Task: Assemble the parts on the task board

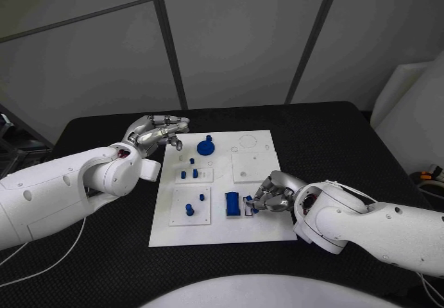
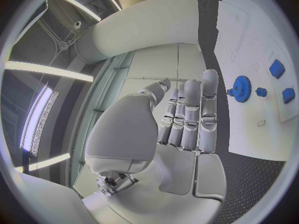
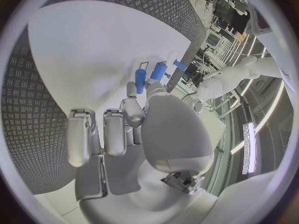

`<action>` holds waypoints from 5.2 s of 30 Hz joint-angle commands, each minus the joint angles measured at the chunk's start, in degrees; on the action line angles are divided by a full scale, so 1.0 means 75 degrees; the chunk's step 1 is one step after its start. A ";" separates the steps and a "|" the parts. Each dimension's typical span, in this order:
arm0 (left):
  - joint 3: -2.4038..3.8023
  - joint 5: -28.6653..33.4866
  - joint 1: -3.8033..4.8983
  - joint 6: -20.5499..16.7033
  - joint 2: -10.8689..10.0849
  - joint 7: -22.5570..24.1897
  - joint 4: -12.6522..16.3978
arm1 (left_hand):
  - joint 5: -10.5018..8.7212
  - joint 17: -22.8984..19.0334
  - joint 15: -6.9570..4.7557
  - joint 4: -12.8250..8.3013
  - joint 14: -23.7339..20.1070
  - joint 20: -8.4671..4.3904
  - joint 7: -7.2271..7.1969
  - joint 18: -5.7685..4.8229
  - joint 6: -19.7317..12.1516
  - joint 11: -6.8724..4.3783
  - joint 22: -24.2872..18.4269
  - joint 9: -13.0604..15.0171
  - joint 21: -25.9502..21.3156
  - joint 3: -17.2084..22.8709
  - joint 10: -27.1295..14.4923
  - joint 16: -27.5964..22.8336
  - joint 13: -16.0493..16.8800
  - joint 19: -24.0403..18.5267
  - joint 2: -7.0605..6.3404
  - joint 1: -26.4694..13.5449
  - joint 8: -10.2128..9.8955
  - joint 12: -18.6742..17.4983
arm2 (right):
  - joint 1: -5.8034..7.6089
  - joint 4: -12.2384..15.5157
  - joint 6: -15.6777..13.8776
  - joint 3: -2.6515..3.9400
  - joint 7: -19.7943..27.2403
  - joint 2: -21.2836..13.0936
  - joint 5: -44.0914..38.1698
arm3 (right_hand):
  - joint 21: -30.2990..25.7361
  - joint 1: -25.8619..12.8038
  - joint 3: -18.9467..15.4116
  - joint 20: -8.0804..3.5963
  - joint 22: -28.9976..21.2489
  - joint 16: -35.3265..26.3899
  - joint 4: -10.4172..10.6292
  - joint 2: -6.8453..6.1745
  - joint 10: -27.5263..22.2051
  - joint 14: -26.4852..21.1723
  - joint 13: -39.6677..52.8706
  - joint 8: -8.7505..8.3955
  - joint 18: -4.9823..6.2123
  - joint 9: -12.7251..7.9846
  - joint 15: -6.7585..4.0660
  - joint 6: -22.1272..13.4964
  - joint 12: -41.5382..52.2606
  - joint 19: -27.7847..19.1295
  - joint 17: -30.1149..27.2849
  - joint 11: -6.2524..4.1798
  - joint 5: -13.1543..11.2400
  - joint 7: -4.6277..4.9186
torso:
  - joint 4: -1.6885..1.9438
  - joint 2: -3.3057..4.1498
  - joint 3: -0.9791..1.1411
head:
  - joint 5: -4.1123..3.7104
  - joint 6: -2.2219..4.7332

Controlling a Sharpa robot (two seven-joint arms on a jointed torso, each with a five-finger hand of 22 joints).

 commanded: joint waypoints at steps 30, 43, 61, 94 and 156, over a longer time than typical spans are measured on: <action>0.0006 0.0014 0.0016 0.0062 0.0013 -0.0009 -0.0002 | 0.0005 -0.0014 0.0010 -0.0013 0.0021 0.0052 0.0022 -0.0011 -0.0064 -0.0010 -0.0016 -0.0012 -0.0036 -0.0040 -0.0054 -0.0037 -0.0012 0.0014 0.0059 -0.0009 0.0051 0.0037 | 0.0009 -0.0156 0.0606 -0.0002 -0.0048 0.0243 0.0224 | 0.0011 -0.0526 -0.0487 -0.0063 0.1393 0.0030 -0.0049 0.0173 0.0084 0.0506 0.0099 0.0098 -0.0039 0.0146 -0.0068 0.0054 0.0088 0.0240 0.0371 -0.0025 -0.0575 -0.0017 | -0.0012 -0.0007 0.0011 | 0.0011 -0.0048; 0.0006 0.0014 0.0015 0.0069 0.0021 -0.0010 -0.0028 | 0.0005 -0.0014 0.0010 -0.0013 0.0021 0.0052 0.0022 -0.0011 -0.0064 -0.0010 -0.0016 -0.0012 -0.0036 -0.0040 -0.0054 -0.0037 -0.0012 0.0014 0.0059 -0.0009 0.0051 0.0037 | 0.0008 -0.0009 -0.0086 -0.0003 0.0432 0.0039 -0.0474 | -0.0107 -0.0862 -0.1128 -0.0010 0.1274 -0.0106 0.0006 -0.0139 -0.0033 0.0465 -0.0032 0.0025 -0.0002 0.0187 0.0003 -0.0161 -0.0172 0.0127 0.0181 0.0072 -0.2116 0.0094 | -0.0016 -0.0009 0.0011 | -0.0003 -0.0012; 0.0006 0.0014 0.0014 0.0062 0.0041 -0.0006 -0.0046 | 0.0005 -0.0020 0.0013 -0.0010 0.0020 0.0053 0.0030 -0.0012 -0.0072 -0.0005 -0.0022 -0.0013 -0.0042 -0.0048 -0.0061 -0.0036 -0.0012 0.0018 0.0067 -0.0003 0.0056 0.0046 | 0.0006 -0.0054 -0.0653 -0.0006 0.2120 -0.0271 -0.1138 | -0.0261 0.1056 -0.0727 0.0206 0.1134 -0.0248 -0.0639 0.0285 -0.0299 0.0435 -0.0207 -0.0647 0.0043 -0.0263 0.0240 -0.1033 -0.0484 -0.0006 0.0008 0.0362 -0.1743 0.0497 | -0.0010 -0.0008 0.0011 | -0.0008 0.0046; 0.0005 0.0014 0.0013 0.0061 0.0039 -0.0031 -0.0064 | 0.0013 -0.0032 0.0014 -0.0017 0.0018 0.0052 0.0034 -0.0013 -0.0079 -0.0004 -0.0035 -0.0011 -0.0055 -0.0033 -0.0073 -0.0034 -0.0015 0.0028 0.0119 0.0050 0.0074 0.0066 | -0.0004 -0.0447 0.0709 -0.0077 0.2247 -0.0005 -0.1295 | -0.0289 0.1688 0.0905 0.0277 0.1130 -0.0243 -0.0724 0.0087 -0.0396 0.0431 -0.0296 -0.0955 0.0053 -0.1285 0.0293 -0.0611 -0.0554 -0.0033 0.0037 0.0414 -0.1326 0.0552 | -0.0013 -0.0010 0.0011 | 0.0024 -0.0039; 0.0004 0.0014 -0.0005 0.0084 0.0099 -0.0085 -0.0128 | 0.0013 -0.0032 0.0014 -0.0017 0.0018 0.0052 0.0034 -0.0013 -0.0079 -0.0004 -0.0035 -0.0011 -0.0055 -0.0033 -0.0073 -0.0034 -0.0015 0.0028 0.0119 0.0050 0.0074 0.0066 | -0.0060 -0.0694 -0.1509 -0.0211 0.3561 0.0064 -0.0774 | -0.0797 0.0925 0.0894 0.0189 0.0689 -0.0647 -0.0410 -0.0610 -0.0842 0.0347 -0.0888 0.0989 0.0179 -0.1454 0.0253 -0.1485 -0.0713 -0.0387 -0.0422 0.0392 -0.2917 0.0505 | -0.0017 -0.0043 -0.0003 | 0.0055 0.0038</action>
